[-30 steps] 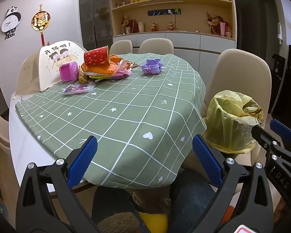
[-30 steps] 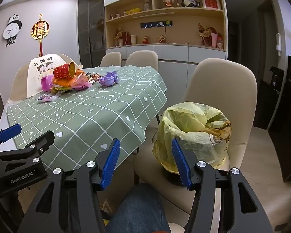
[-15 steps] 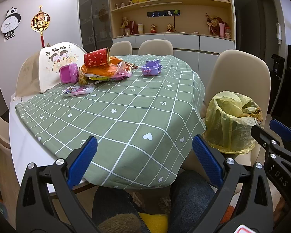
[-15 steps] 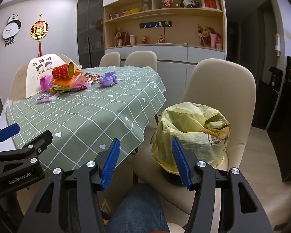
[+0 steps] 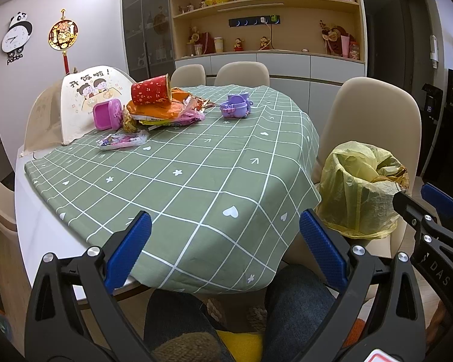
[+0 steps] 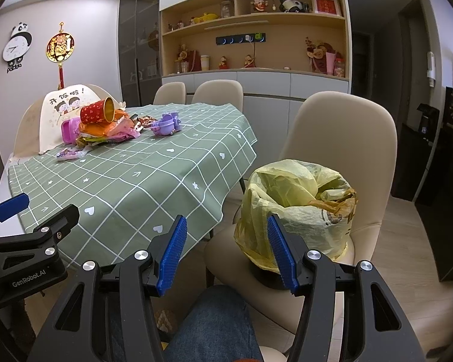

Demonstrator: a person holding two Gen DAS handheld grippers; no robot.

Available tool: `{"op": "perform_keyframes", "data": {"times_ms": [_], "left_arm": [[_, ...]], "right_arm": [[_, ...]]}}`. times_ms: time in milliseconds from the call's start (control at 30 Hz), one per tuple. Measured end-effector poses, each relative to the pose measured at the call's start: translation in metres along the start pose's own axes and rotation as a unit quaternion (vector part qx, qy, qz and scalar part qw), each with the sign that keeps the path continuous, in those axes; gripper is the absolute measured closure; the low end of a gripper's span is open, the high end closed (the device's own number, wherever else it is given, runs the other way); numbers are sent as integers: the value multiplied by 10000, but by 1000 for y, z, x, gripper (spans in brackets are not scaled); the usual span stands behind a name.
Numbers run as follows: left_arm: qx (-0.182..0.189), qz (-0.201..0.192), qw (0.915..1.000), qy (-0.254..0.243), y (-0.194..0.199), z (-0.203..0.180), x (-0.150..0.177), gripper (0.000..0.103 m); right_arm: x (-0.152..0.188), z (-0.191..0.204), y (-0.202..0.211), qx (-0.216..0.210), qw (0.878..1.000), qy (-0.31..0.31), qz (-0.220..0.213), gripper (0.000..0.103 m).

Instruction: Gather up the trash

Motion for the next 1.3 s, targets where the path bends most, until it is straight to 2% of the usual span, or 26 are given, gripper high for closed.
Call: {"op": "perform_keyframes", "data": {"times_ms": [1300], "left_arm": [[17,28,10000,-6,2,6,-2,9]], "right_arm": [[-1,-4,0,24,10000,-19,10,50]]}}
Point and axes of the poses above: each gripper's, at about its wrist camera, not at the fingertips, and y roughly against the way its jaws point, z to its left, x to its underside, the point moved 6 cm from there along -y, roughly the way its jaws point, and after that the axes turned 3 degrees about -z, right-handed, at the moved point
